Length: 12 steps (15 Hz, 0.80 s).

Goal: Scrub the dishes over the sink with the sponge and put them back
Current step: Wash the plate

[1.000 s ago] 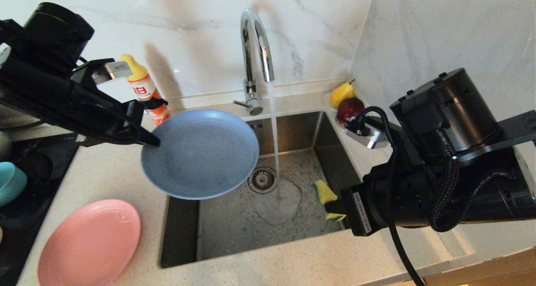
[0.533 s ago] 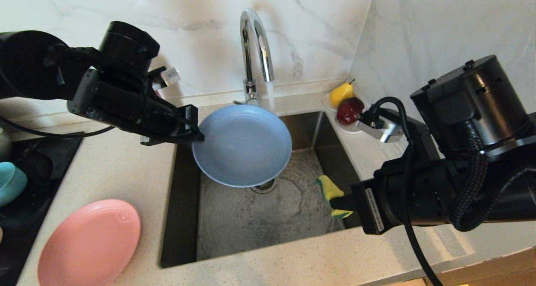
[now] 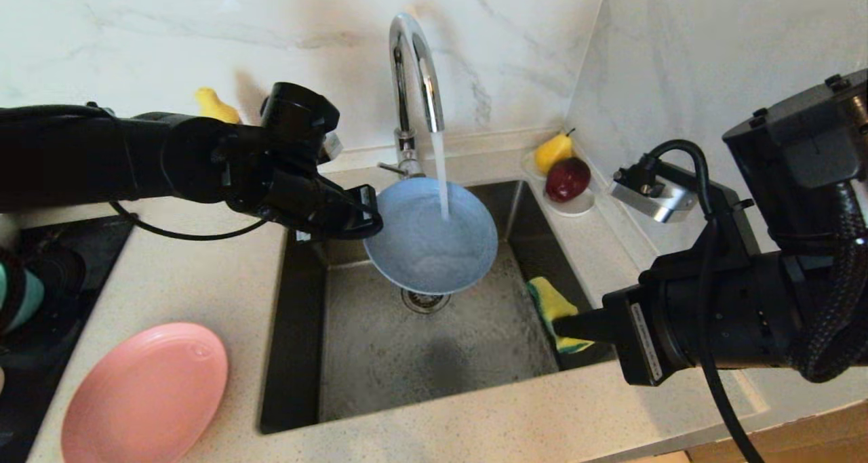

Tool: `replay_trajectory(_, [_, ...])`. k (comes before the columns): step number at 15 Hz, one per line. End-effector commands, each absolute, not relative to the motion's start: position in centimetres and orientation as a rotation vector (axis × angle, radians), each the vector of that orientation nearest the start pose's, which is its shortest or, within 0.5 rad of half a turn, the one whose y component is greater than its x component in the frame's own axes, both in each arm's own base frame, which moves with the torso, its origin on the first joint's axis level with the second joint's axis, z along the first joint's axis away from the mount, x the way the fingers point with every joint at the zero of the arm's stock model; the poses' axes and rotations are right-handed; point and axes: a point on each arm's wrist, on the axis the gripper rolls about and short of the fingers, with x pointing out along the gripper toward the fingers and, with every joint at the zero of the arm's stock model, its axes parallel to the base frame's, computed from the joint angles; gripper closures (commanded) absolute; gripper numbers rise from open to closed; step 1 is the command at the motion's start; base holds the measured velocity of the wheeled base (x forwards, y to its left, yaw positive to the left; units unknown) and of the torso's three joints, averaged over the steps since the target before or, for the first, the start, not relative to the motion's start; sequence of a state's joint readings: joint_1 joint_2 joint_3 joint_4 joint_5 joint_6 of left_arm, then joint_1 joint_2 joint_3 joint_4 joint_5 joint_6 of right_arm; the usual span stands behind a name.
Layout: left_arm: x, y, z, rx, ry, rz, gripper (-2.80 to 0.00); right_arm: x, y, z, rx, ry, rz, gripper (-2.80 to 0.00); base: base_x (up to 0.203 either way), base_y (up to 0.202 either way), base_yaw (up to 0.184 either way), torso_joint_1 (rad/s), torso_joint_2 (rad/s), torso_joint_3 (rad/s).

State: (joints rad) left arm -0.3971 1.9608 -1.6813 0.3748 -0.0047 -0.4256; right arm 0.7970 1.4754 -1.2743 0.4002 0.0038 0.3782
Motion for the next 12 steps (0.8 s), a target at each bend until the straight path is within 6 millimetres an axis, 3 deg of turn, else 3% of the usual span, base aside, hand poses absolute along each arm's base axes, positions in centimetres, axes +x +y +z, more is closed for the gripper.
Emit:
replay_trajectory(1, [36.1, -16.3, 22.3, -0.279, 0.750, -0.256, 0.00, 16.7, 17.1, 28.2, 0.115, 0.699, 0.656, 0.00, 0.000, 0.000, 0.000, 0.000, 0.00, 0.000])
replay_trajectory(7, [35.7, -18.4, 21.2, -0.279, 0.771, -0.292, 0.00, 16.7, 17.4, 28.1, 0.107, 0.711, 0.667, 0.00, 0.000, 0.000, 0.000, 0.000, 0.00, 0.000])
replay_trajectory(12, [34.6, -17.9, 21.1, -0.269, 0.785, -0.276, 0.00, 17.6, 18.6, 29.1, 0.103, 0.690, 0.691, 0.00, 0.000, 0.000, 0.000, 0.000, 0.00, 0.000])
